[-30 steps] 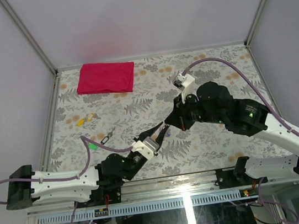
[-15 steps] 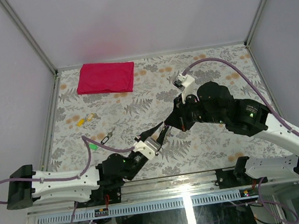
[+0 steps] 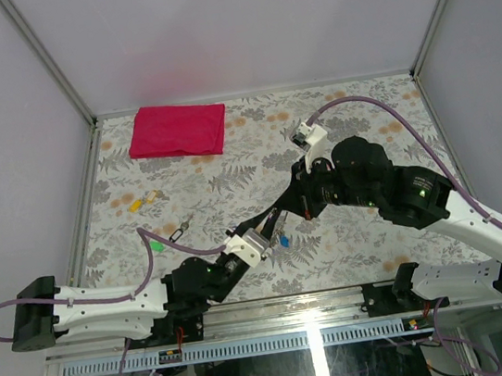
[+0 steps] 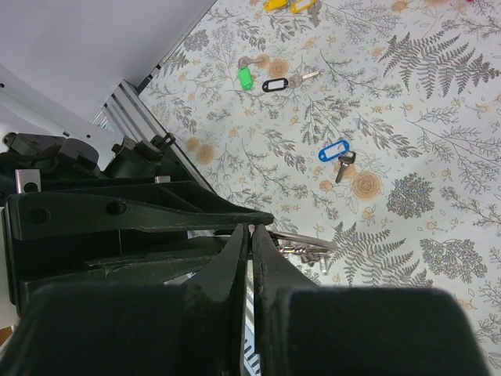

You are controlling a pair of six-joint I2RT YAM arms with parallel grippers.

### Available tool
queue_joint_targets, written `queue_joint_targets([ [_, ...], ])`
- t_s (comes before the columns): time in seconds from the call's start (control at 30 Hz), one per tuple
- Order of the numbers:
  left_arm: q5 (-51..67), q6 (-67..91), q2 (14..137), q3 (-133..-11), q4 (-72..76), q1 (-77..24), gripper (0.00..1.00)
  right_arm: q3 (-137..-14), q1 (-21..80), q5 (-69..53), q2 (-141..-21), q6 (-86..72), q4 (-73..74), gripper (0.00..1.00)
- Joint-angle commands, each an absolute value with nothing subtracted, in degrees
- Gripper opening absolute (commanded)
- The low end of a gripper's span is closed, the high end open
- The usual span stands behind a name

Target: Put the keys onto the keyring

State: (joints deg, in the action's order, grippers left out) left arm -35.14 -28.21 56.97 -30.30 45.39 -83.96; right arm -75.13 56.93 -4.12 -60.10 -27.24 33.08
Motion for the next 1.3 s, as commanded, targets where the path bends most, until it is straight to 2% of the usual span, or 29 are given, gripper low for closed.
queue_joint_targets([
  [0.0, -37.41, -28.79, 57.06, -32.81, 49.52, -84.31, 0.13, -76.21, 56.69, -5.55, -58.76, -27.63, 30.06, 0.0],
  [0.23, -38.39, -27.55, 56.42, -32.83, 50.34, -84.39, 0.0, -75.7, 56.69, -5.55, -58.55, -27.6, 30.05, 0.0],
  [0.33, -39.07, -26.89, 56.25, -32.55, 50.85, -84.3, 0.0, -75.34, 56.71, -5.39, -58.08, -27.37, 29.41, 0.02],
  [0.47, -39.91, -25.67, 55.87, -32.15, 49.46, -84.36, 0.0, -74.08, 56.71, -4.81, -55.34, -25.62, 26.44, 0.26],
  [0.63, -39.82, -24.65, 54.64, -30.97, 49.22, -84.37, 0.0, -72.01, 56.69, -0.36, -51.71, -24.65, 23.78, 0.4],
  [1.03, -38.11, -24.13, 55.37, -32.17, 46.82, -84.37, 0.0, -73.81, 56.76, -1.37, -54.64, -24.13, 26.5, 0.42],
  [1.27, -37.34, -23.85, 55.63, -32.9, 45.44, -84.33, 0.0, -73.91, 56.74, -3.39, -56.57, -24.37, 25.84, 0.39],
])
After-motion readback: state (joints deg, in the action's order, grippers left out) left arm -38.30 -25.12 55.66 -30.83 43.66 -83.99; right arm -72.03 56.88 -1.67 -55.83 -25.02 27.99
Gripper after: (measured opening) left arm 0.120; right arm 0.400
